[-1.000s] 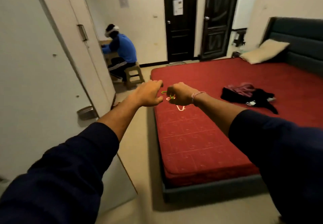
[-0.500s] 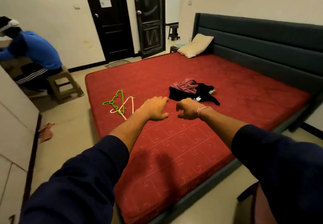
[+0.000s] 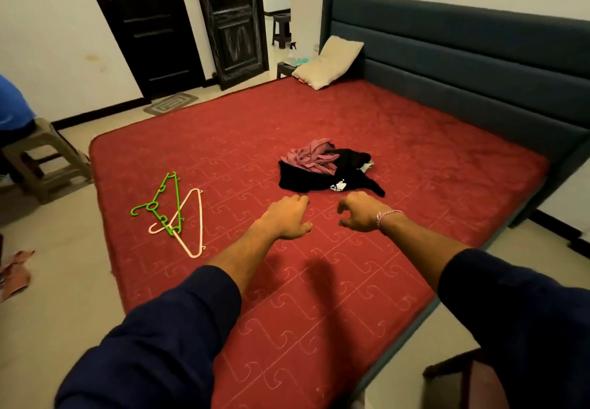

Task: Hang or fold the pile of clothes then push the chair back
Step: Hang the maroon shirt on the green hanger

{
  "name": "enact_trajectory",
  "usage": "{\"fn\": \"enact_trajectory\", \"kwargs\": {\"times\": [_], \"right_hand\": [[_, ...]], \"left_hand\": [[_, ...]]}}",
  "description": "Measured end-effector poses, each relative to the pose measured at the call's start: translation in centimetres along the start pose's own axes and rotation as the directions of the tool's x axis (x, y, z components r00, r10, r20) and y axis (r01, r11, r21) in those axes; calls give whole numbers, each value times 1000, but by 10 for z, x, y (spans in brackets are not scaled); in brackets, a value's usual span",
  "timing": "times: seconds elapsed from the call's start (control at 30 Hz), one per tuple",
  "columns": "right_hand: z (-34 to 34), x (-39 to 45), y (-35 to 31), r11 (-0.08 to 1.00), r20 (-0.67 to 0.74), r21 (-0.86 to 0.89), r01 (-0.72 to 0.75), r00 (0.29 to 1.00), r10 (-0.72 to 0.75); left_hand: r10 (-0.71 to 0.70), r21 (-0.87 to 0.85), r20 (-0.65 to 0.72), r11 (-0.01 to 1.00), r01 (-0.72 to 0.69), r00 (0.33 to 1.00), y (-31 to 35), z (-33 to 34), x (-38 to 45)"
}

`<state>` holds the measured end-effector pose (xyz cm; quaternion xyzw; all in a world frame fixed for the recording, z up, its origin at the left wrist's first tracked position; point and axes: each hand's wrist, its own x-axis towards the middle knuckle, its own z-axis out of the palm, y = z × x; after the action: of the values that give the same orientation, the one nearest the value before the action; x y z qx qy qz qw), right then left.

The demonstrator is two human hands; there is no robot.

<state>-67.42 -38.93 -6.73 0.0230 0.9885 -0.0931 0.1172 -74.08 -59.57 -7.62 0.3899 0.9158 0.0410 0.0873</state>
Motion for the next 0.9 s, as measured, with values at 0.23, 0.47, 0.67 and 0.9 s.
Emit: {"fn": "enact_trajectory", "kwargs": {"times": [0.23, 0.47, 0.67, 0.9], "right_hand": [[2, 112, 83, 997, 45, 68, 39, 998, -42], [23, 228, 154, 995, 150, 94, 38, 987, -52], [60, 332, 198, 995, 199, 85, 47, 978, -63], [112, 466, 213, 986, 200, 13, 167, 966, -166]], "left_hand": [[-120, -110, 87, 986, 129, 989, -13, 29, 130], [-252, -231, 118, 934, 273, 961, -30, 77, 248], [-404, -245, 220, 858, 451, 888, -46, 159, 312], [-488, -237, 445, 745, 624, 751, -94, 239, 361]]}}
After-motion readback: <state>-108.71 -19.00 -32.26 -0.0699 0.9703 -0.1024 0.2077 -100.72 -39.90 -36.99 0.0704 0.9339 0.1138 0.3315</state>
